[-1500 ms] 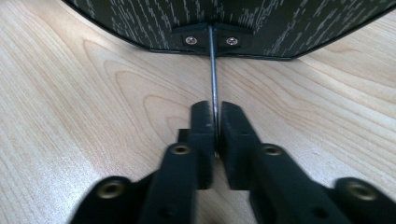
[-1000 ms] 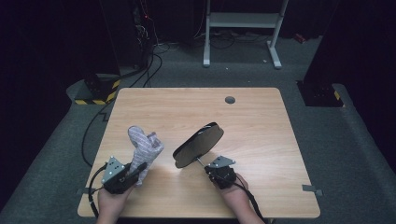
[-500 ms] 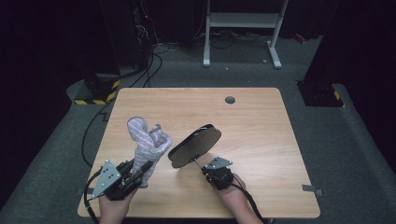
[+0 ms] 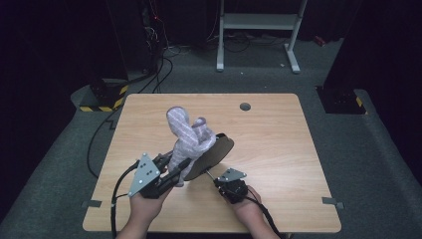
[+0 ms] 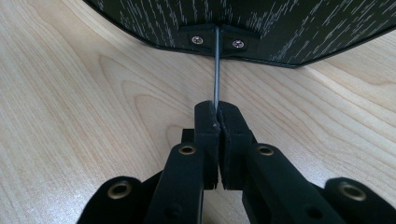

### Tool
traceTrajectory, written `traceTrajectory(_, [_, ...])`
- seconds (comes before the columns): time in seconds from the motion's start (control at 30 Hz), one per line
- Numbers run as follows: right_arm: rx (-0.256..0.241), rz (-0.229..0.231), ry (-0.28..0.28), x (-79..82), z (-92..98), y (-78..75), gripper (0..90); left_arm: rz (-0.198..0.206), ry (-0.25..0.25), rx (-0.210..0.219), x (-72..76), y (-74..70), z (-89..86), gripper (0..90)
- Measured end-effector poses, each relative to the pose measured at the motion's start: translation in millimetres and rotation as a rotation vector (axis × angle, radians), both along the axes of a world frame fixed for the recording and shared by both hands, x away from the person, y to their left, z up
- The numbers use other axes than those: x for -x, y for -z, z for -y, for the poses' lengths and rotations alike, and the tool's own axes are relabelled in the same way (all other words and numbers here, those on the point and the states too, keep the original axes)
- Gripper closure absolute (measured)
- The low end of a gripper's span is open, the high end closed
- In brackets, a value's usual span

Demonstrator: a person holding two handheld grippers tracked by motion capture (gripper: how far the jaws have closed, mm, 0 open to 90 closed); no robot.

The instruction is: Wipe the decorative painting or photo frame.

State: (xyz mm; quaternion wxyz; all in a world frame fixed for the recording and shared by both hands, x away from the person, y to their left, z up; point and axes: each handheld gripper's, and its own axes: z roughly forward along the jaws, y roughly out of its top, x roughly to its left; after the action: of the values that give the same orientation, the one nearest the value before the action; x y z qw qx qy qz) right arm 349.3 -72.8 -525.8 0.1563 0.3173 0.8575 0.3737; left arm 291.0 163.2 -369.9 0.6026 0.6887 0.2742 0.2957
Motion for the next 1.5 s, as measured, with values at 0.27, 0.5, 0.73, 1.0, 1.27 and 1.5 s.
traceTrajectory(0.27, [0.003,0.003,0.001,0.4,-0.2,0.0,87.9,0.015,-0.023,-0.059,-6.5,-3.7,15.9,69.2])
traceTrajectory(0.5, [0.004,0.002,-0.001,0.6,-0.2,-0.1,88.2,0.003,-0.04,-0.056,4.2,8.7,-5.5,69.4])
traceTrajectory(0.73, [0.005,0.003,0.0,0.8,-0.4,0.0,88.1,-0.03,-0.06,-0.049,21.3,23.9,-27.4,69.4])
traceTrajectory(1.0, [0.004,0.001,0.007,1.4,-0.9,0.0,88.1,-0.008,-0.044,-0.035,16.7,4.0,-14.2,69.3])
traceTrajectory(1.27, [0.005,0.004,0.007,1.6,-1.0,0.1,88.2,-0.003,-0.032,-0.092,-5.2,-18.9,23.9,69.5])
traceTrajectory(1.5, [0.005,0.005,0.004,1.0,-0.4,-0.1,88.2,-0.01,-0.057,-0.146,-16.4,-28.1,40.6,70.2])
